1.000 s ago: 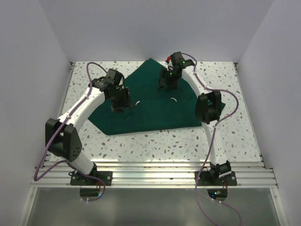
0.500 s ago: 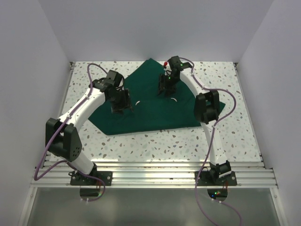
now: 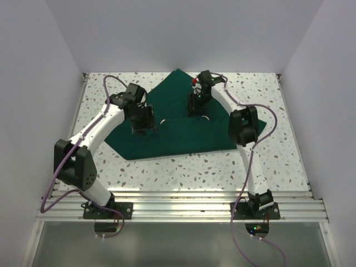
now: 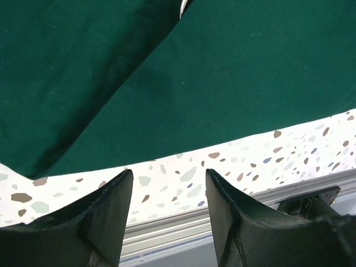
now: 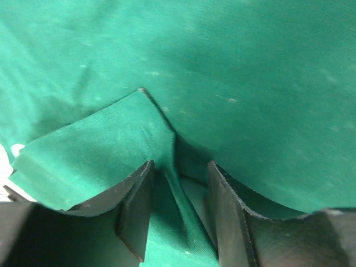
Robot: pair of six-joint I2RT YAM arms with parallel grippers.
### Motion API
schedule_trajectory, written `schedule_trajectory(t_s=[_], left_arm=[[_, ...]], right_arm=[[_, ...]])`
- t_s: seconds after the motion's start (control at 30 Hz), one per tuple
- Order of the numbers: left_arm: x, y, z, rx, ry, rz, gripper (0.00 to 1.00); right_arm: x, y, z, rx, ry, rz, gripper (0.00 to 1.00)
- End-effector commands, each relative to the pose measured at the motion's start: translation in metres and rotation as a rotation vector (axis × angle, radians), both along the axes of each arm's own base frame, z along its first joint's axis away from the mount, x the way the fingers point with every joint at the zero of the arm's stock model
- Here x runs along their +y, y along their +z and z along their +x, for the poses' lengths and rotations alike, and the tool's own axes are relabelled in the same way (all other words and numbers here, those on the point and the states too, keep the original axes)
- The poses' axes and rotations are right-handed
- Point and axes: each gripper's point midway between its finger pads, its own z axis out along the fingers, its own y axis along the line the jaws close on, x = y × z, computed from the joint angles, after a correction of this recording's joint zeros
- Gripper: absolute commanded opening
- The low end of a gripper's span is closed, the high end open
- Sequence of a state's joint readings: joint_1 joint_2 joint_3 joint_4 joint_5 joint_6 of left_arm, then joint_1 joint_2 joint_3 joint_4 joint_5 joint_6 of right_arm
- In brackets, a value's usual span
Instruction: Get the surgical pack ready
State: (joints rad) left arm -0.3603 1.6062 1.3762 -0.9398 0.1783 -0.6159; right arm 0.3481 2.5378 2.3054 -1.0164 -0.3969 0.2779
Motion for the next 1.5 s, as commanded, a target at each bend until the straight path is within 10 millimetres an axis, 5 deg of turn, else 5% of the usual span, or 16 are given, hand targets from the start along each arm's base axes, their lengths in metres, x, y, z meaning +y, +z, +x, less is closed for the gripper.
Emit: schedule_trajectory(t_s=[0.0, 0.37, 0.63, 0.9, 1.47], left_arm=[[0.0, 0.009, 0.004, -0.043, -0.02, -0.02, 0.59], [0.01, 0.009, 0.005, -0.046, -0.008, -0.004, 0.59], [0.016, 0.014, 0.006, -0.07, 0.018, 0.01, 0.59], [0.027, 0.035, 0.016, -0.116, 0.063, 0.055, 0.59], [0.022, 0.027, 0.016, -0.081, 0.076, 0.031, 0.59]], right_arm=[[0.026, 0.014, 0.005, -0.019, 0.036, 0.115, 0.42], [0.049, 0.031, 0.015, -0.027, 0.002, 0.225, 0.0], [0.022, 0.047, 0.055, -0.129, -0.148, 0.21, 0.0], [0.01, 0.025, 0.068, -0.118, -0.221, 0.183, 0.0], [0.019, 0.009, 0.088, -0.131, -0.259, 0.24, 0.03]])
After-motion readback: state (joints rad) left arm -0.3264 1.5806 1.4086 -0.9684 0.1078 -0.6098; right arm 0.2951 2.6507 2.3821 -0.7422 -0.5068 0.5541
